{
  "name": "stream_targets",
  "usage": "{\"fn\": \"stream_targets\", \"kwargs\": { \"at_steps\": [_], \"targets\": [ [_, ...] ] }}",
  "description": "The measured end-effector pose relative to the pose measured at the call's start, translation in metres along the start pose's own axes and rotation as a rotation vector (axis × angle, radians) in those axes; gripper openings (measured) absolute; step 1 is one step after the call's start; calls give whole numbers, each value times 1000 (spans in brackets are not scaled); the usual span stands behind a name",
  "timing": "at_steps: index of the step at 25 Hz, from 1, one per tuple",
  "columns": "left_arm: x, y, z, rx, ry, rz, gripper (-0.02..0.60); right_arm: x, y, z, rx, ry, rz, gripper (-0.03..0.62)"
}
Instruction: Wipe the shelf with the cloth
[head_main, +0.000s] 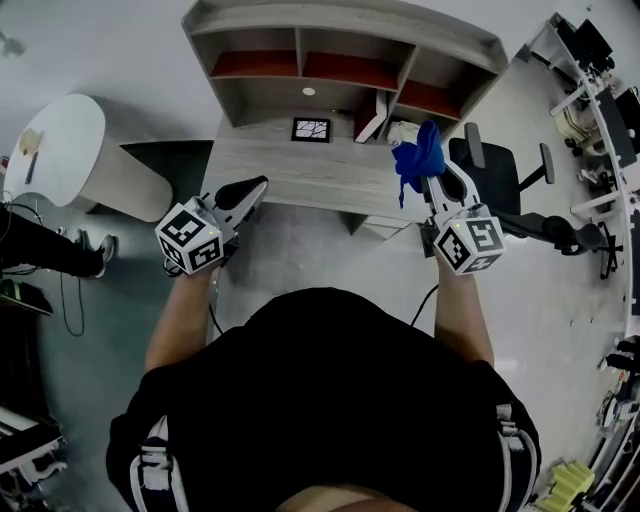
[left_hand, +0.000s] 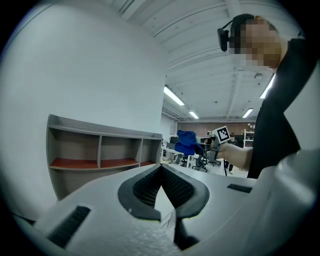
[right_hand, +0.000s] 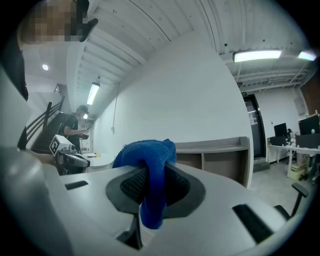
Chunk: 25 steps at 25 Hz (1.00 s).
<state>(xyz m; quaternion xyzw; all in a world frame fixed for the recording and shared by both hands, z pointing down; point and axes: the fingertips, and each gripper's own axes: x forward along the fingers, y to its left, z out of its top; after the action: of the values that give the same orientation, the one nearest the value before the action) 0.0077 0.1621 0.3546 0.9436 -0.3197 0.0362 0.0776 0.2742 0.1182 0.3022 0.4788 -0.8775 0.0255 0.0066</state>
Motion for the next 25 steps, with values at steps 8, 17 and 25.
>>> {"fn": "stream_targets", "kwargs": {
  "at_steps": [8,17,25],
  "targets": [
    [36,-20,-1,16,31,-11,15,-2,-21,-10,-6,29,53,52],
    [59,-22,-1,10,42,-28,15,7,-35,-16,10,43,60,52],
    [75,17,-1,-4,21,-69,15,42,-35,-18,7,59,32,52]
  ]
}}
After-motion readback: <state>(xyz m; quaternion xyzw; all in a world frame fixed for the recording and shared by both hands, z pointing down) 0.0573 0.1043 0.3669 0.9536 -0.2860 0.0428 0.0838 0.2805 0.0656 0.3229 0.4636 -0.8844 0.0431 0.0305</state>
